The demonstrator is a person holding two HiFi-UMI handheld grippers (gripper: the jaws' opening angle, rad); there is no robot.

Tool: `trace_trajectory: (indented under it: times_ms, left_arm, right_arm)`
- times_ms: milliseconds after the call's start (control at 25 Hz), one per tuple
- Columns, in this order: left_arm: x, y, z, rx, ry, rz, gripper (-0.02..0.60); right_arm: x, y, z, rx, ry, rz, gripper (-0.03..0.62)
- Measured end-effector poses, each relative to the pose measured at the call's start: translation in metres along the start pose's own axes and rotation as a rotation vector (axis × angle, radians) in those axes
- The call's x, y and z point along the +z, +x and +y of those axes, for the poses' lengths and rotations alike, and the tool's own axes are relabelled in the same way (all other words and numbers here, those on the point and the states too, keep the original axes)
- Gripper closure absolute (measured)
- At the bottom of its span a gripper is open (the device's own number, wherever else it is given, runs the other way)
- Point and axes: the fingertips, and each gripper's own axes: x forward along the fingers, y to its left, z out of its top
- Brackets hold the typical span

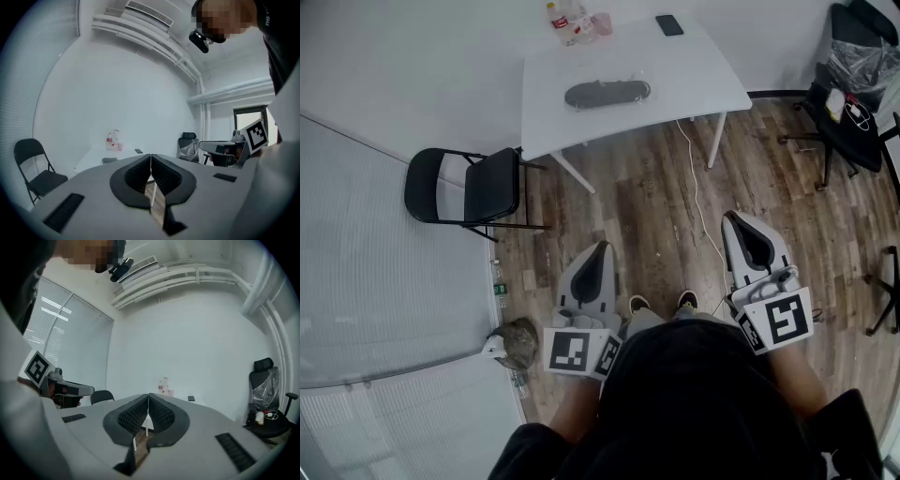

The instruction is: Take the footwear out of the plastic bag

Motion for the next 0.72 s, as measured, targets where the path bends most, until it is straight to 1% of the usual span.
trace_trajectory:
  times_ms: [200, 360, 520, 720]
  left_arm:
    - [0.003, 0.007, -0.007, -0.002, 0.008, -0.011, 0.557]
    - [0.004, 0.015, -0.013, -0.033, 0.010, 0.003, 0.557]
    - [0.005, 0.024, -0.010, -0.031, 0.023, -0.002, 0.557]
    - [-0.002, 0.020, -0.028, -0.035, 0.032, 0.017, 0.557]
  right_arm:
    - [0.002, -0.003, -0.011, 0.000, -0.002, -0.008, 0.574]
    - [0.000, -0.004, -0.020, -0.007, -0.002, 0.014, 0.574]
    - [-0.002, 0.011, -0.032, 0.018, 0.002, 0.023, 0.574]
    - [0.008, -0.004, -0.055, 0.010, -0.010, 0.020, 0.574]
